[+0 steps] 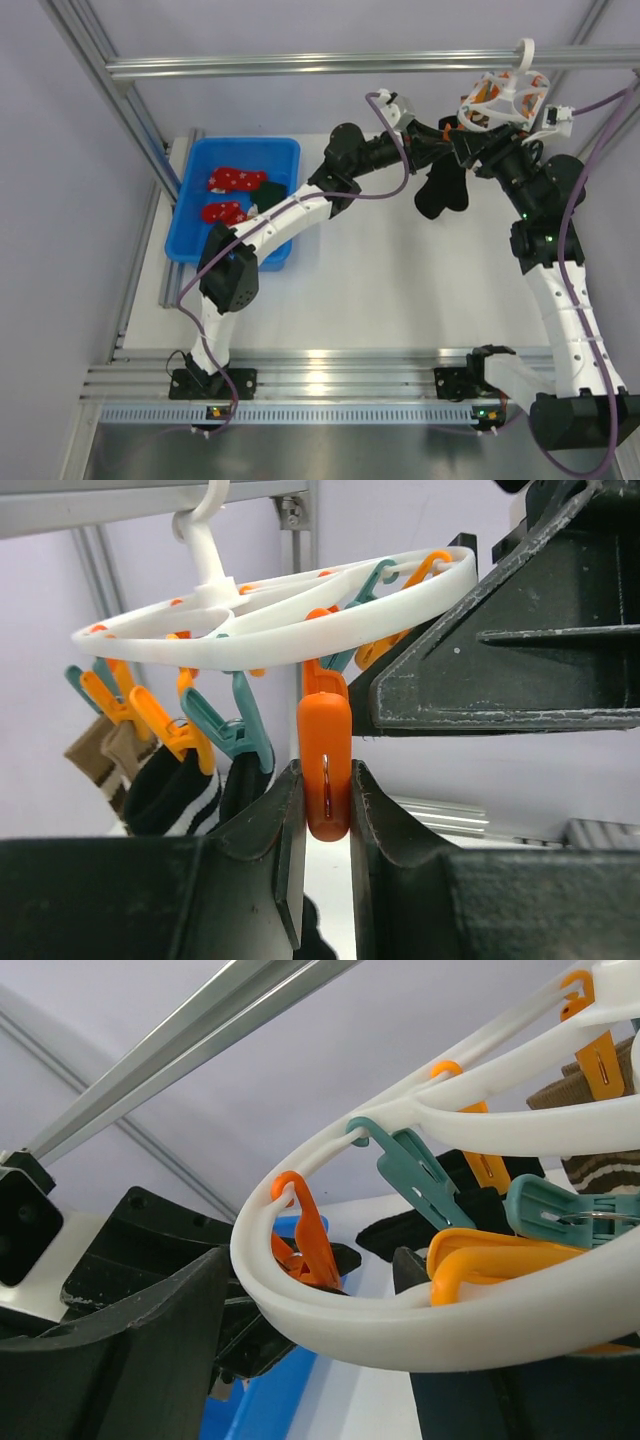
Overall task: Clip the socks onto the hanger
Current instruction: Open the clamp at the hanger, then pick up the sock from the bin, then clamp the sock onto the hanger.
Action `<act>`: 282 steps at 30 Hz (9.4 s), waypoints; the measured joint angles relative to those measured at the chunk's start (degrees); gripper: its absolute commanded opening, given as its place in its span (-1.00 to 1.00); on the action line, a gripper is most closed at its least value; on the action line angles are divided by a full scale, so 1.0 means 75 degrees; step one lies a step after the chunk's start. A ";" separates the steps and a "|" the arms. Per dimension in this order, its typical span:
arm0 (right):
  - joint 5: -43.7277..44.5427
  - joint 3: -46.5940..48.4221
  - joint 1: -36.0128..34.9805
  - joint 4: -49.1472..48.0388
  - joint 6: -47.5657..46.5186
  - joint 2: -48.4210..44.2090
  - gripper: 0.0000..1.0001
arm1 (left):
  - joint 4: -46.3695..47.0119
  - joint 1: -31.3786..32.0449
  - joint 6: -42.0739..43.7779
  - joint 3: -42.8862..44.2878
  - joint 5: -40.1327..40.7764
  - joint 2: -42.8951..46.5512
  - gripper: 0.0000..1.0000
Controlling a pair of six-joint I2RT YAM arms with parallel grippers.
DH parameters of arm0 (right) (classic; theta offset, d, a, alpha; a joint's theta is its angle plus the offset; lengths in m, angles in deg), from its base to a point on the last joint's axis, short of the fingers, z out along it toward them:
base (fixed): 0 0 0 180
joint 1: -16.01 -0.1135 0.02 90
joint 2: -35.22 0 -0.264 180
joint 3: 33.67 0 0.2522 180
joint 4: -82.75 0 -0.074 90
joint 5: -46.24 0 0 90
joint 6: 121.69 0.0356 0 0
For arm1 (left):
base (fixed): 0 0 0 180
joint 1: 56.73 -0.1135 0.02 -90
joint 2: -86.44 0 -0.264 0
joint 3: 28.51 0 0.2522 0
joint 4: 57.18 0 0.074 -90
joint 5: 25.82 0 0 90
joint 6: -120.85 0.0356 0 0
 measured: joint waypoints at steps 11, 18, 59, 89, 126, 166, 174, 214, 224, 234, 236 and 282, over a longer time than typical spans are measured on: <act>-0.0160 0.0061 0.0047 -0.0006 -0.0216 0.0210 0.51 | -0.0280 0.0184 0.1830 -0.0125 0.0472 0.0169 -1.00; -0.0533 -0.0029 0.0055 -0.0425 -0.0236 0.0207 0.42 | -0.0178 0.0198 0.2046 -0.0216 0.0592 0.0236 -1.00; 0.0755 -0.0248 -0.0968 -0.0833 -0.1638 -0.0364 0.50 | 0.0356 0.0166 0.0973 -0.0367 0.0323 0.0259 -1.00; 0.1679 -0.0417 -0.1329 -0.1988 -0.1597 0.0248 0.09 | 0.0586 0.0096 0.0819 -0.0245 0.0210 0.0134 -1.00; 0.1973 -0.0396 -0.1291 -0.2235 -0.1032 0.0356 -1.00 | -0.3710 -0.2859 0.0851 -0.3060 -0.0903 0.3593 0.31; 0.1547 -0.0294 -0.1105 -0.2084 -0.1387 0.0460 -1.00 | -0.9530 -0.6318 0.7560 -0.3284 0.1760 0.1571 0.22; 0.1489 -0.0294 -0.1078 -0.2066 -0.1384 0.0463 -1.00 | -1.2170 -0.6298 1.1433 -0.2151 0.0938 0.1035 0.23; 0.1128 -0.0189 -0.0804 -0.1778 -0.1422 0.0449 -1.00 | -1.3140 -0.6510 1.3435 -0.1798 0.0595 0.0455 -1.00; 0.1134 -0.0189 -0.0796 -0.1807 -0.1236 0.0452 -1.00 | -1.3175 -0.7093 1.1680 -0.1480 -0.0577 0.1970 -1.00; 0.1128 -0.0189 -0.0766 -0.1842 -0.0997 0.0458 -1.00 | -1.0229 -0.6630 0.6429 -0.2439 -0.2308 0.3617 -1.00; 0.1119 -0.0189 -0.0758 -0.1865 -0.0933 0.0469 -1.00 | -0.8912 -0.6126 0.5015 -0.2967 -0.2285 0.4304 -1.00; 0.0682 -0.0192 -0.0554 -0.2331 0.0393 0.0664 -1.00 | -0.0944 -0.0490 -0.2040 -0.2669 -0.0017 0.1853 -1.00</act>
